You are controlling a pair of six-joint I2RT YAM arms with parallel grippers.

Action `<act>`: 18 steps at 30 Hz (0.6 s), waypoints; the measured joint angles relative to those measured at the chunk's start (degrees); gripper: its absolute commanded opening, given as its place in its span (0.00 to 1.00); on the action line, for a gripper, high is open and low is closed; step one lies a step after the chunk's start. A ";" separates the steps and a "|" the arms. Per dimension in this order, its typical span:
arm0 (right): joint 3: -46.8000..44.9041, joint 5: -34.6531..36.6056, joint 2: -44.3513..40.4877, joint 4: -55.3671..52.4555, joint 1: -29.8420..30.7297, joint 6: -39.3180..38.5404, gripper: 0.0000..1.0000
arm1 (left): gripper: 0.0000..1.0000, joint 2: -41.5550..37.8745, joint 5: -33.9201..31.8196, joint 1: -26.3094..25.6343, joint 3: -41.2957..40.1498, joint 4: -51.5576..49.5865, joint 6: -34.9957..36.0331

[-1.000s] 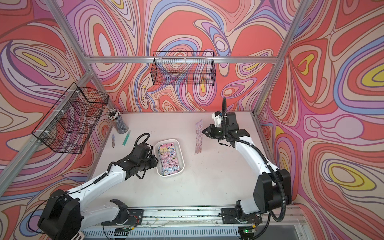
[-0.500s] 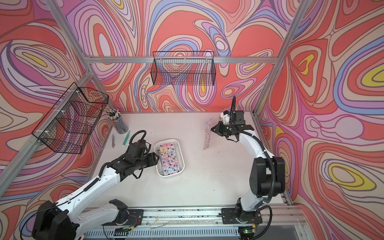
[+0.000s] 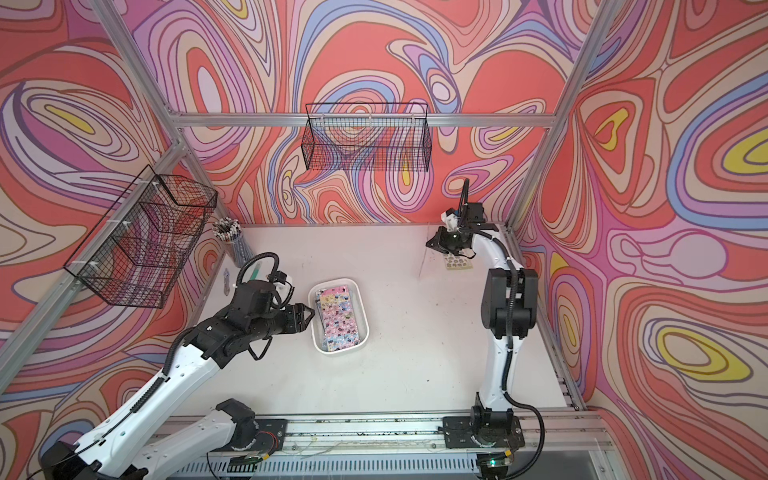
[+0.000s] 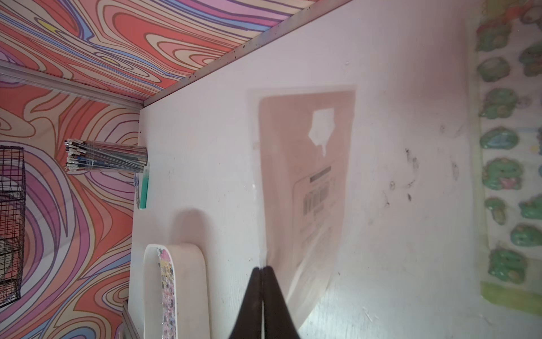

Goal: Take the stickers out of the storage box
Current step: Place the sticker at the center of the board.

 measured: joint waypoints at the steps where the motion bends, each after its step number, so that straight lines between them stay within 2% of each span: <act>1: 1.07 -0.22 1.01 -1.03 -0.02 -0.68 0.00 | 0.61 0.00 0.02 0.00 0.00 -0.09 0.31; 9: 9.27 0.39 6.64 -8.50 -0.02 -6.03 0.00 | 0.60 0.46 0.68 0.39 0.00 -0.11 1.31; 16: 13.60 4.28 10.91 -10.40 -0.11 -7.58 0.00 | 0.60 0.59 2.05 3.21 0.00 -0.11 1.31; 17: 13.03 4.72 10.97 -10.01 -0.11 -7.34 0.01 | 0.59 0.59 2.29 3.48 0.00 -0.11 1.31; 18: 11.87 5.11 10.71 -9.05 -0.11 -7.04 0.07 | 0.59 0.61 2.51 3.72 0.00 -0.09 1.29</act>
